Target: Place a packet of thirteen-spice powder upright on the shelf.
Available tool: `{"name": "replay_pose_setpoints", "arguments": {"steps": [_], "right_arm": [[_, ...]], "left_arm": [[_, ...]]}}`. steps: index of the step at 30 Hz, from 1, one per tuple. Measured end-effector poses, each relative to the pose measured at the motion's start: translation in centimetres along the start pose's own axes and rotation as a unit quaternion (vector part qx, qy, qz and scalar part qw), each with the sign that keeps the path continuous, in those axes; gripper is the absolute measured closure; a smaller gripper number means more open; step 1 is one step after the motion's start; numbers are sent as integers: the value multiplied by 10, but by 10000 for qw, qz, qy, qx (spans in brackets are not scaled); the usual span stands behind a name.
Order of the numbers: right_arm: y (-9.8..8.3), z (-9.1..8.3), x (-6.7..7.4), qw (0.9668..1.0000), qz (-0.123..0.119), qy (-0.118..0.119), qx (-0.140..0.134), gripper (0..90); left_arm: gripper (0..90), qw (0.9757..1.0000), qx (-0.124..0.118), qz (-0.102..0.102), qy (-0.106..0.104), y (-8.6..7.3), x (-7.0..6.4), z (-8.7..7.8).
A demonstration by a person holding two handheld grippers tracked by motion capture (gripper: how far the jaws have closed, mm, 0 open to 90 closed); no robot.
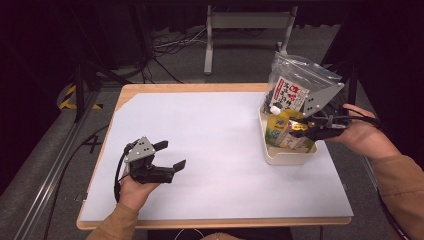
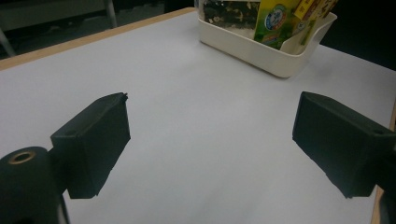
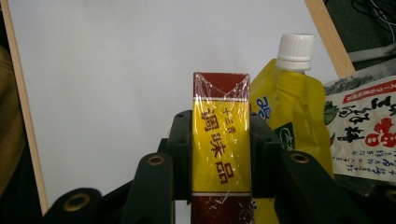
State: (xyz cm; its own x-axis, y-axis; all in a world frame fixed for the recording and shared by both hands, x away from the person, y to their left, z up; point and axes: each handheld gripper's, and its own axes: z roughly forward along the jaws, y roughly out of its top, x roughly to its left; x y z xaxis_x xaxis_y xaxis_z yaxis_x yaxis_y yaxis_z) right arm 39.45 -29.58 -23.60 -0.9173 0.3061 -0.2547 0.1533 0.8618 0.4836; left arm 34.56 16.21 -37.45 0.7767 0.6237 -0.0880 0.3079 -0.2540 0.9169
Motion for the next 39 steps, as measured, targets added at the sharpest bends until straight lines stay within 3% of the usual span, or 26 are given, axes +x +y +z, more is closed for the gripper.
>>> {"name": "replay_pose_setpoints", "arguments": {"steps": [6, 13, 29, 39], "right_arm": [[-3, 8, -2, 9997, -181, 135, 134, 673], [-7, 14, -6, 9992, -230, 259, 186, 673], [-24, 20, -23, 9964, -263, 785, 194, 672], [-20, 24, -20, 9963, -407, 669, 340, 672]], "left_arm": [[113, 10000, -1, -3, -9, 0, 1, 1], [113, 10000, 20, -14, 0, -1, 2, 1], [109, 9999, 82, -62, 12, -3, 5, 2], [107, 9999, 127, -56, -7, -4, 5, 4]]}}
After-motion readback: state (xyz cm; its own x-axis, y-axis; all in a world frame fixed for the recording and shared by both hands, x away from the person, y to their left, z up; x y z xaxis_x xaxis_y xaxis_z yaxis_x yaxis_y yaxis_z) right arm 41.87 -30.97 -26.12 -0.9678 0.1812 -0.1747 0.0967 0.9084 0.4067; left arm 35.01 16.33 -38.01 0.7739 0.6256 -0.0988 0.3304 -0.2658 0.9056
